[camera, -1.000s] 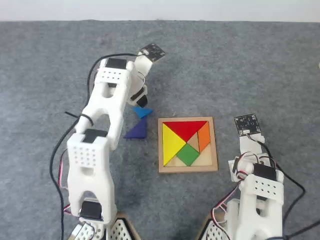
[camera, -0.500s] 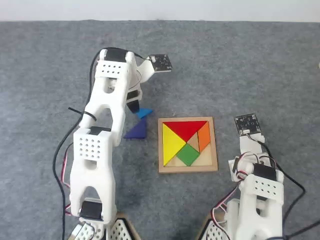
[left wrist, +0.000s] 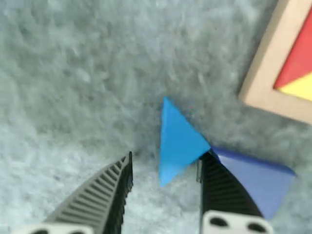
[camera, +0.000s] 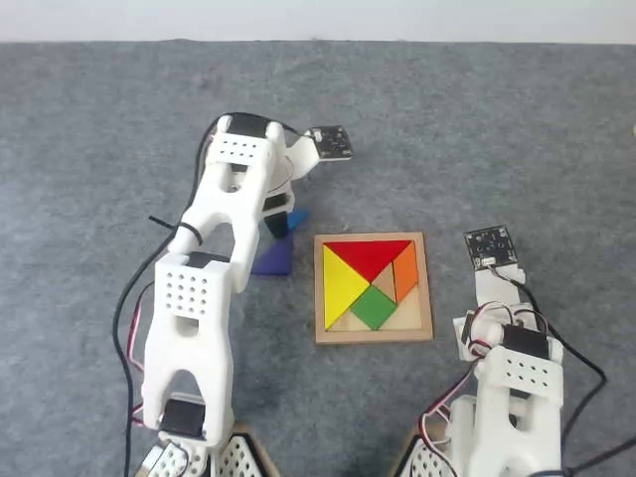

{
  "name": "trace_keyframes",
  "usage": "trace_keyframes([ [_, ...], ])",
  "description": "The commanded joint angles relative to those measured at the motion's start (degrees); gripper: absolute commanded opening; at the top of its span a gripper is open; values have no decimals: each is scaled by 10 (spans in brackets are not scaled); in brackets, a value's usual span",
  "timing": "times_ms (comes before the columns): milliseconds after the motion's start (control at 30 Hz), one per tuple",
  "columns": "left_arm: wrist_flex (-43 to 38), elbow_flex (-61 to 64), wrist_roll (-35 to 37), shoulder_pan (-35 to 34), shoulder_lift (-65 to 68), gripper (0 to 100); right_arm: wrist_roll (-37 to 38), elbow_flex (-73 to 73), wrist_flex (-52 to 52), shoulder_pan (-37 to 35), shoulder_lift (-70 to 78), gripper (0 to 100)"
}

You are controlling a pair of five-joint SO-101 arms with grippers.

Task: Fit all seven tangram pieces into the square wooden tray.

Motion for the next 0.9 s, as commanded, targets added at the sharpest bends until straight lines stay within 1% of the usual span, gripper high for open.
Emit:
trace_keyframes([
  [0,-18,-41,11,18,-15,216,9,-1,-9,-6,-10,296],
  [167,-33,-45,11,40,5,228,10,-1,-9,-6,-10,296],
  [367,-57,-49,13,42,44,227,10,-1,-9,-6,-10,296],
  [700,-59,-49,14,-5,48,231,10,-1,-9,-6,-10,296],
  [800,-76,-49,44,-10,48,254,10,-1,-9,-6,-10,296],
  [867,-81,-48,48,-10,49,254,10,-1,-9,-6,-10,296],
])
